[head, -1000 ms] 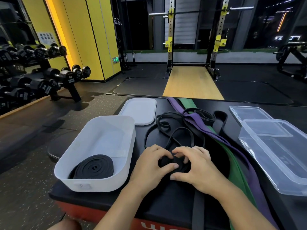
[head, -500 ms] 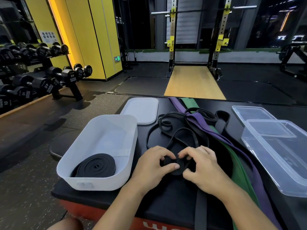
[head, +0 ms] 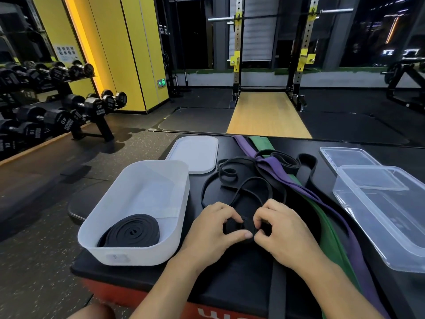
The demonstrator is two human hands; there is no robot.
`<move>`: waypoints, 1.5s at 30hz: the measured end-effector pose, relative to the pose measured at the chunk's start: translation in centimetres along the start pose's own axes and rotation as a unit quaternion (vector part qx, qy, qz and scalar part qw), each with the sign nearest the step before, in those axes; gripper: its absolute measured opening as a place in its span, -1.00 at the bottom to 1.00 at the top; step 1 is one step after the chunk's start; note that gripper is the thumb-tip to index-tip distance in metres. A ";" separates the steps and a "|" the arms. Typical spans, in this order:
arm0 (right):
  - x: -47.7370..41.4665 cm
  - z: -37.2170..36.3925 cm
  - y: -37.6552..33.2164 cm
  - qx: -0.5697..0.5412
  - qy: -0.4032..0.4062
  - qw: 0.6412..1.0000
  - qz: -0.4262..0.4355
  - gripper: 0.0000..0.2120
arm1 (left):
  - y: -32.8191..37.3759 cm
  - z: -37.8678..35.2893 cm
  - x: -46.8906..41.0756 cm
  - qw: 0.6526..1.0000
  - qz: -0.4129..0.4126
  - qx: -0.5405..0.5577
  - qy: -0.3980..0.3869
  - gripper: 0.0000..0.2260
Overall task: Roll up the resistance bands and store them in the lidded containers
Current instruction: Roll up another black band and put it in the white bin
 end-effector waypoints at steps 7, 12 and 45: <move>0.0 -0.2 0.4 -0.049 -0.006 0.999 -0.006 -0.81 | -0.1 -0.1 0.0 1.000 0.002 -0.003 0.000 -0.66; -0.1 -0.3 0.5 -0.065 0.004 0.998 -0.017 -0.81 | 0.3 0.0 0.1 1.000 -0.010 -0.012 0.000 -0.57; -0.3 -0.7 -0.6 -0.040 -0.048 0.998 -0.028 -0.46 | 1.5 0.5 1.0 0.996 -0.042 0.061 -0.047 -0.26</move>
Point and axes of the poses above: each hand's wrist, its own x-axis away from the middle knuckle, its own z-axis out of the back of the hand, y = z × x, the point moved 4 cm from there along -x, towards the middle knuckle, and after that the axes turned 5 degrees about z, right-handed, at the moved point
